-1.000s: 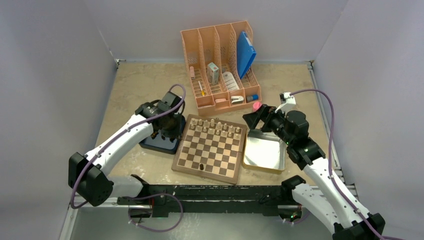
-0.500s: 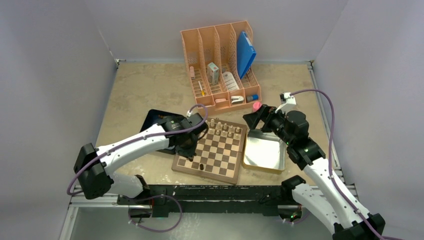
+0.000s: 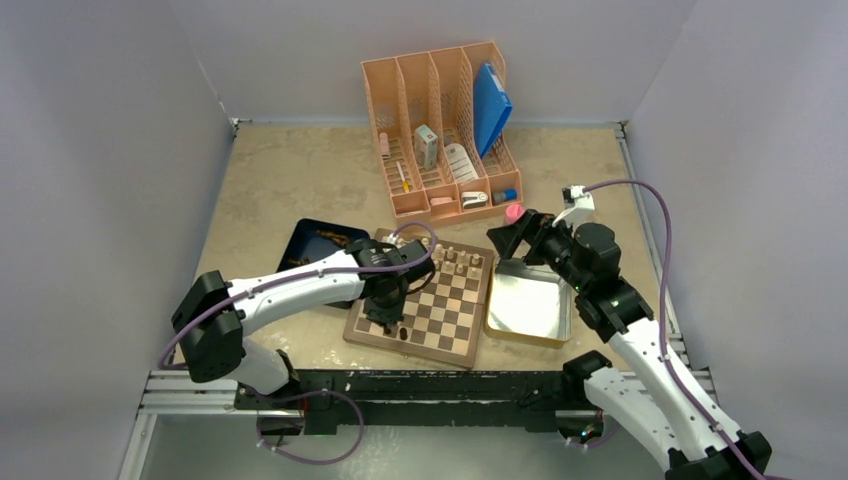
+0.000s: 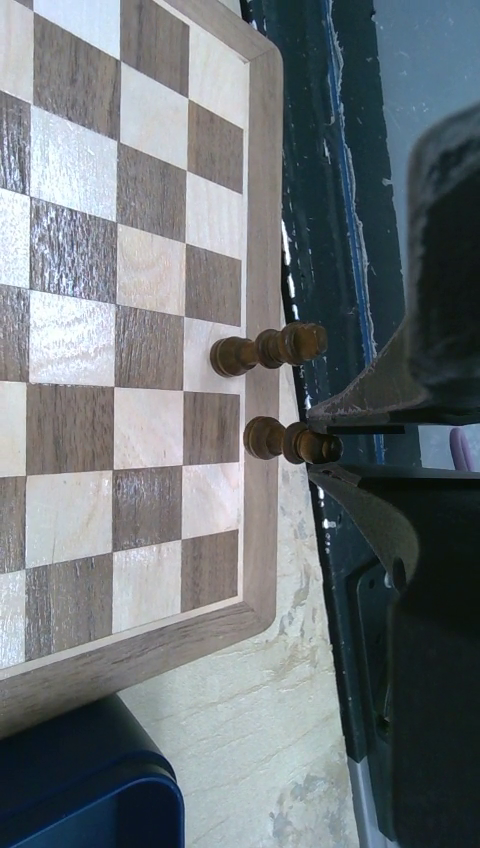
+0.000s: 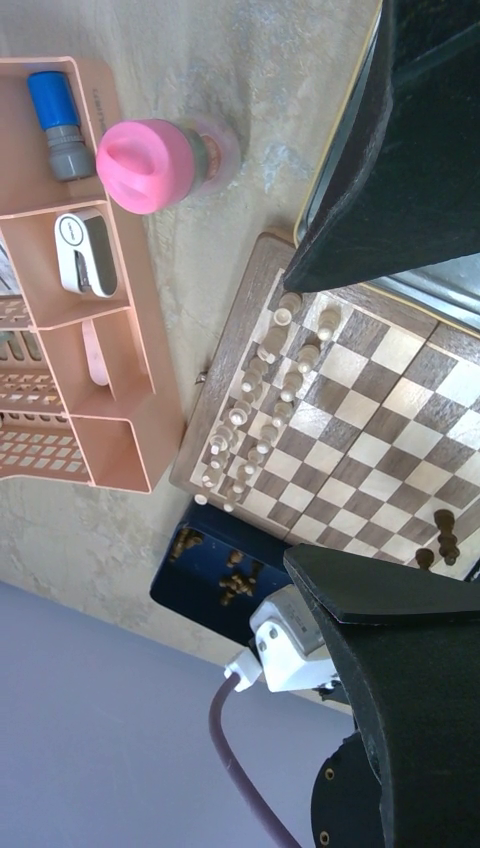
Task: Set up the chess pieces on the board
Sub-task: Place the chess piece on the chessboard.
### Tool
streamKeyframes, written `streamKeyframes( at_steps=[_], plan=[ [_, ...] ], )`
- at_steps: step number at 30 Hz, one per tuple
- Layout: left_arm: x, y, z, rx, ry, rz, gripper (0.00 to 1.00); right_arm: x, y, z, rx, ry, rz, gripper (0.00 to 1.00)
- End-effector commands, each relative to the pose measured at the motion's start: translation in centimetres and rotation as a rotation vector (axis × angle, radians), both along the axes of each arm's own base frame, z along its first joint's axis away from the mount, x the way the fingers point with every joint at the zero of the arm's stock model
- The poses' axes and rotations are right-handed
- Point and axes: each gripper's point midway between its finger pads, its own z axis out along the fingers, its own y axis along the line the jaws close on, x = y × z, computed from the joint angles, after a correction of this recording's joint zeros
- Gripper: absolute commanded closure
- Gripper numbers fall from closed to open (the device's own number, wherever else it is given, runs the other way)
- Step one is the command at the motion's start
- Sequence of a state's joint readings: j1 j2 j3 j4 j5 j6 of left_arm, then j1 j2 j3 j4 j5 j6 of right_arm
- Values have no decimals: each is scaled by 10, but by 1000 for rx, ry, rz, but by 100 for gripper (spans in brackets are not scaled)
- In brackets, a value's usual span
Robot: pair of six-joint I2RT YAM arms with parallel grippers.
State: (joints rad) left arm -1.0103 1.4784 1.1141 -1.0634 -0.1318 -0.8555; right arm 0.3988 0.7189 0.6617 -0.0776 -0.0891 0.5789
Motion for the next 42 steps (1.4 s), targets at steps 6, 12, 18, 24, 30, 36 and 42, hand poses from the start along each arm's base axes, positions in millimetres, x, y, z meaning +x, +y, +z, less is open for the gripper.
streamKeyframes(
  at_steps=[6, 12, 18, 24, 30, 36, 42],
  plan=[
    [6, -10, -6, -6, -14, 14, 89, 2, -1, 21, 5, -63, -1, 1],
    [7, -11, -12, 7, -10, 4, 88, 2, -1, 20, 7, -60, 0, 1],
    [8, -10, -17, 22, -11, 1, 87, 2, -1, 22, 7, -64, 0, 1],
    [10, -6, -22, 61, -12, 9, 87, 1, -1, 22, 8, -62, 0, 1],
    [10, -4, -25, 78, -8, 11, 76, 1, -1, 23, 9, -63, 0, 1],
    [11, -7, -19, 52, -19, 16, 67, 1, -1, 24, 13, -64, -1, 2],
    [16, -14, -13, 2, -48, -9, 64, 3, 0, 34, 18, -79, 3, 1]
  ],
)
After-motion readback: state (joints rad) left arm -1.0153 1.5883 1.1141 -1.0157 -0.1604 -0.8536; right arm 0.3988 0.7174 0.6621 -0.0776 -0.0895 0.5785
